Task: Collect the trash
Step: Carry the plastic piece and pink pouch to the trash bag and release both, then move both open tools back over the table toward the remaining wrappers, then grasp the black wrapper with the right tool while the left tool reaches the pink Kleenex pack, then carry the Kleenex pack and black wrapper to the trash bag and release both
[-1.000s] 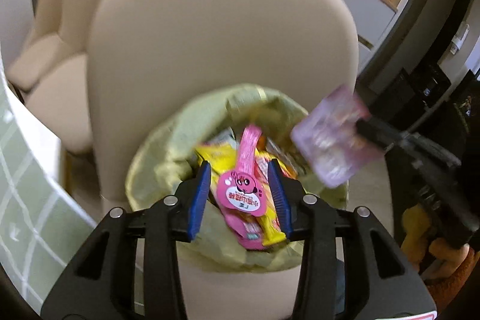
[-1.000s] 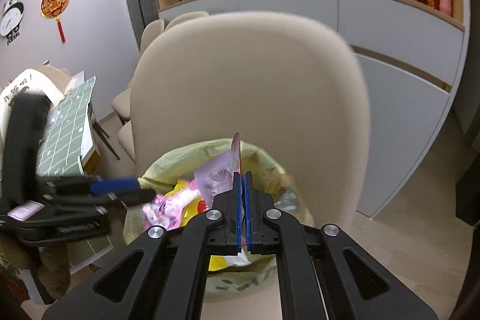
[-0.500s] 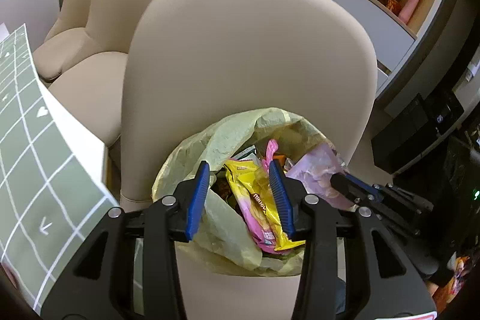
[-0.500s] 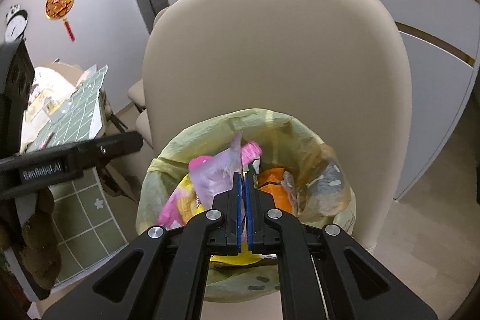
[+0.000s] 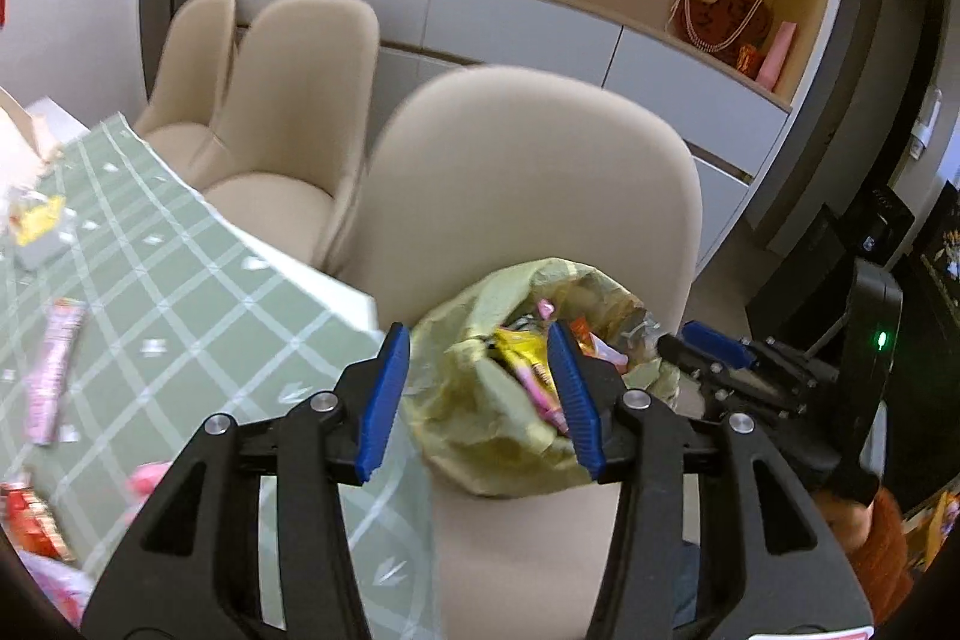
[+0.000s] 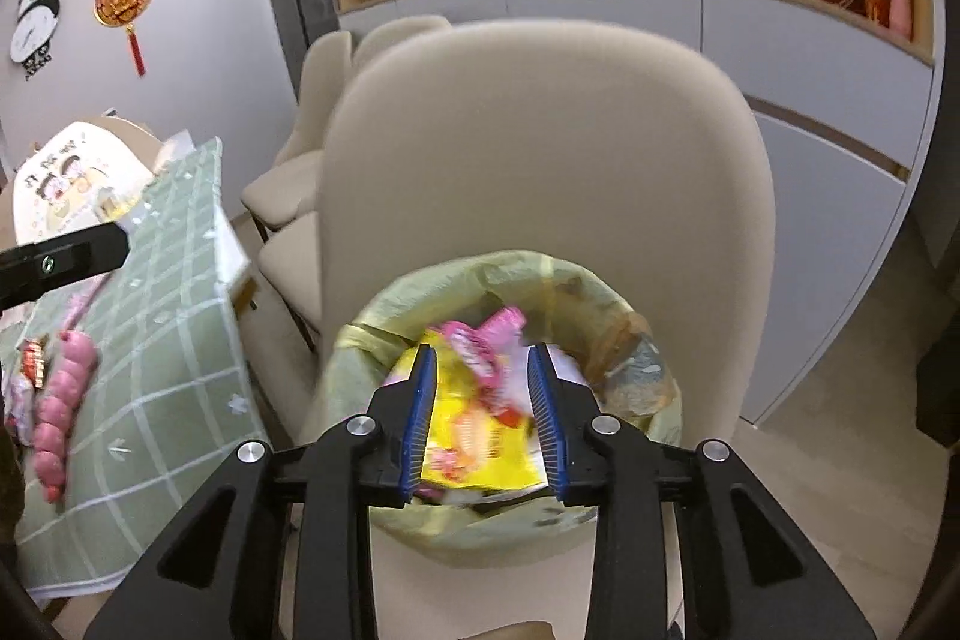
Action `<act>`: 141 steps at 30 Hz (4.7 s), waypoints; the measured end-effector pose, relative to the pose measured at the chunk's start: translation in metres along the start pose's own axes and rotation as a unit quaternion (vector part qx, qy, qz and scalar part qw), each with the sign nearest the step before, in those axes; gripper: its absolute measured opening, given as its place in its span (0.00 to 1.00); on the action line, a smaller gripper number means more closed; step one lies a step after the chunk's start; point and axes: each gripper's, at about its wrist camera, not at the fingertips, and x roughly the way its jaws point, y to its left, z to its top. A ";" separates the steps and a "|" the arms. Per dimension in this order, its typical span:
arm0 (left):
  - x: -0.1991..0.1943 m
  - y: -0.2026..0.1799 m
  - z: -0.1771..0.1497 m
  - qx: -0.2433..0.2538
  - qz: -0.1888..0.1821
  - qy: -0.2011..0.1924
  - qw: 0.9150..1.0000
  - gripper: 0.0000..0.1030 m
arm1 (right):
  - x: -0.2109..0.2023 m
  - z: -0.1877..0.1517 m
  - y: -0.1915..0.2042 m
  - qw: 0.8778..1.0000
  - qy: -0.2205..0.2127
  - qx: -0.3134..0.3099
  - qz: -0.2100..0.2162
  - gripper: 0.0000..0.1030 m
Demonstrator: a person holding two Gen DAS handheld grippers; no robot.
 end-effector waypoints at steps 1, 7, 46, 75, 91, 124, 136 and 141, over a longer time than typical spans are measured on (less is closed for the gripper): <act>-0.012 0.006 -0.005 0.009 0.006 -0.008 1.000 0.45 | -0.006 0.000 0.007 1.000 -0.005 -0.004 0.002 0.30; -0.072 0.057 -0.041 0.033 0.070 -0.042 0.996 0.46 | -0.037 -0.007 0.063 0.998 -0.026 -0.035 0.040 0.46; -0.163 0.266 -0.123 -0.102 0.146 -0.001 0.984 0.47 | -0.049 -0.078 0.352 0.913 0.048 -0.281 0.292 0.14; -0.118 0.179 -0.138 0.008 0.082 0.082 0.993 0.49 | -0.064 -0.077 0.188 0.977 -0.033 -0.106 0.183 0.14; -0.111 0.155 -0.155 0.063 0.110 0.104 0.987 0.48 | -0.057 -0.082 0.200 0.977 -0.018 -0.112 0.182 0.14; -0.107 0.052 -0.070 0.057 0.060 -0.032 0.996 0.03 | -0.106 -0.055 0.114 0.985 -0.094 -0.106 0.103 0.14; -0.006 -0.028 -0.027 0.026 -0.017 0.006 0.999 0.04 | -0.106 -0.015 0.005 0.993 -0.103 -0.056 0.004 0.14; 0.040 -0.045 -0.021 0.017 -0.022 0.038 0.999 0.04 | -0.086 -0.013 -0.032 0.996 -0.089 -0.024 -0.007 0.14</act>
